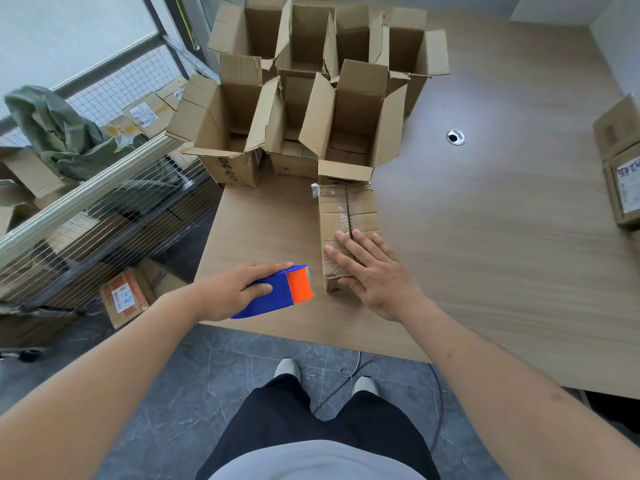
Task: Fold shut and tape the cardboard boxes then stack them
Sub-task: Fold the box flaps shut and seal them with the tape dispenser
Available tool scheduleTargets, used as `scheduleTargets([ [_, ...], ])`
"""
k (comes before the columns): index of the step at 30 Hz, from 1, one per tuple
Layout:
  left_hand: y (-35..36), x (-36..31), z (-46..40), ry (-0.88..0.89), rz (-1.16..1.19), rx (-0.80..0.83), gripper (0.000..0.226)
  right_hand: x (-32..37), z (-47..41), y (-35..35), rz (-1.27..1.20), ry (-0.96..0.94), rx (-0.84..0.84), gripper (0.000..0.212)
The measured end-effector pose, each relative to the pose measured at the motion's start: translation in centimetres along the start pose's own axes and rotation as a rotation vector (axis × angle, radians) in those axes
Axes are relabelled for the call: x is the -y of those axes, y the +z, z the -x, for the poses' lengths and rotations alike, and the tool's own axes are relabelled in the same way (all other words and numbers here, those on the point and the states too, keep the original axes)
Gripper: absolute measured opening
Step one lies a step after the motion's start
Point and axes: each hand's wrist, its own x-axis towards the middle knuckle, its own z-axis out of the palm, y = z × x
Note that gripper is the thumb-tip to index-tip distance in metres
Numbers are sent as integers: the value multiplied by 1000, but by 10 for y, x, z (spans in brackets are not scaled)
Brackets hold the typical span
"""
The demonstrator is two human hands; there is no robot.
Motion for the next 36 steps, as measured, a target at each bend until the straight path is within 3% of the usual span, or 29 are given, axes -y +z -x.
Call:
scheduleTargets([
  [10,3,-15,-30,-75,36,86,43,4,-1,-6,-28,13,75,62],
  [16,1,12,-32,-182,-110,104,46,5,-1,-9,-46,19,69,61],
  [20,7,12,-36,-119,-29,-69,53,24,-4,-2,-109,125,-37,65],
  [26,23,-2,-50,-151,-334,-423,65,54,-18,16,-62,261,-323,52],
  [31,62,12,-66,-217,-321,-503,71,56,-23,33,85,245,-492,42],
  [36,85,36,-73,-107,-234,-631,72,57,-29,44,131,260,-608,37],
])
